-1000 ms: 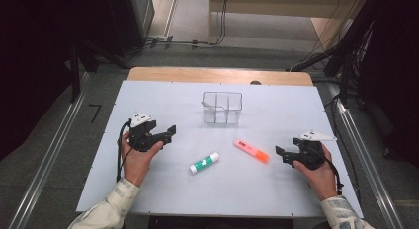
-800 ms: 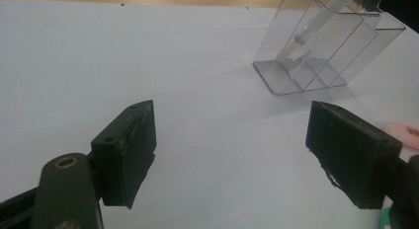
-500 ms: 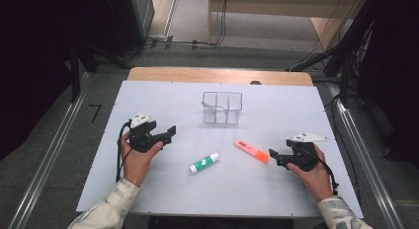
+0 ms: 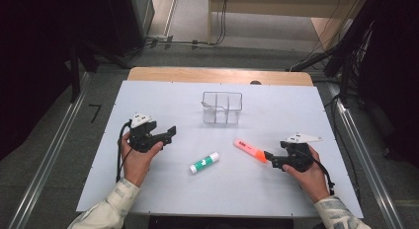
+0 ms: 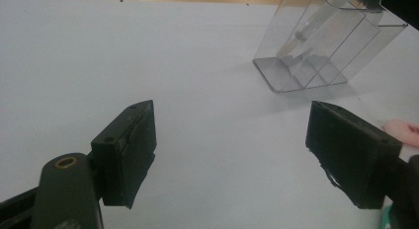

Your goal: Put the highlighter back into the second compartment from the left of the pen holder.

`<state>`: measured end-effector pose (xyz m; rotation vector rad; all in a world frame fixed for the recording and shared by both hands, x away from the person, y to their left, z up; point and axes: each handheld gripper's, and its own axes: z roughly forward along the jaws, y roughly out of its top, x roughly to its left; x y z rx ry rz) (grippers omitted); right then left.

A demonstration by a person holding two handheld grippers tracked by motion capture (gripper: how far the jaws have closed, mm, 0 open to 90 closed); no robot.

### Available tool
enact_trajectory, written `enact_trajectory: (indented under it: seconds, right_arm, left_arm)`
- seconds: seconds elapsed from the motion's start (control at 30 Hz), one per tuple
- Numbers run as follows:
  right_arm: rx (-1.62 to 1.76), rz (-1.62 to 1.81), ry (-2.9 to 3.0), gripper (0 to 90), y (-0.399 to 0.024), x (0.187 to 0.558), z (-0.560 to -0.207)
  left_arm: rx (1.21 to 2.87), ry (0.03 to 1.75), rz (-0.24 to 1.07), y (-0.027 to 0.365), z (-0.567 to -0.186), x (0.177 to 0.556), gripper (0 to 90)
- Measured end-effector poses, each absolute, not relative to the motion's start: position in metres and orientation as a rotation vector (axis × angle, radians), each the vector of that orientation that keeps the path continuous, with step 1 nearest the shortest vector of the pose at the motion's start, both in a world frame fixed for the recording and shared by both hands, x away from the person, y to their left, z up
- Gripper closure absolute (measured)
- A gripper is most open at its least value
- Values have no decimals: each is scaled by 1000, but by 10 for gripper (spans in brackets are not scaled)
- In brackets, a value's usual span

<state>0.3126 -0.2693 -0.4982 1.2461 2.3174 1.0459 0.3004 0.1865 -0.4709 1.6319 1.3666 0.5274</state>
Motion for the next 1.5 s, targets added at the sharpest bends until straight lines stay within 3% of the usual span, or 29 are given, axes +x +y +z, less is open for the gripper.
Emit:
enact_trajectory:
  seconds: [1.0,1.5]
  right_arm:
    - [1121,1015,2373,234,-252,309,-509]
    - [1070,991,2378,313,-247,307,-512]
  left_arm:
    - [1646,1369,522,185,-473,301,204]
    - [1639,1369,516,185,-473,301,204]
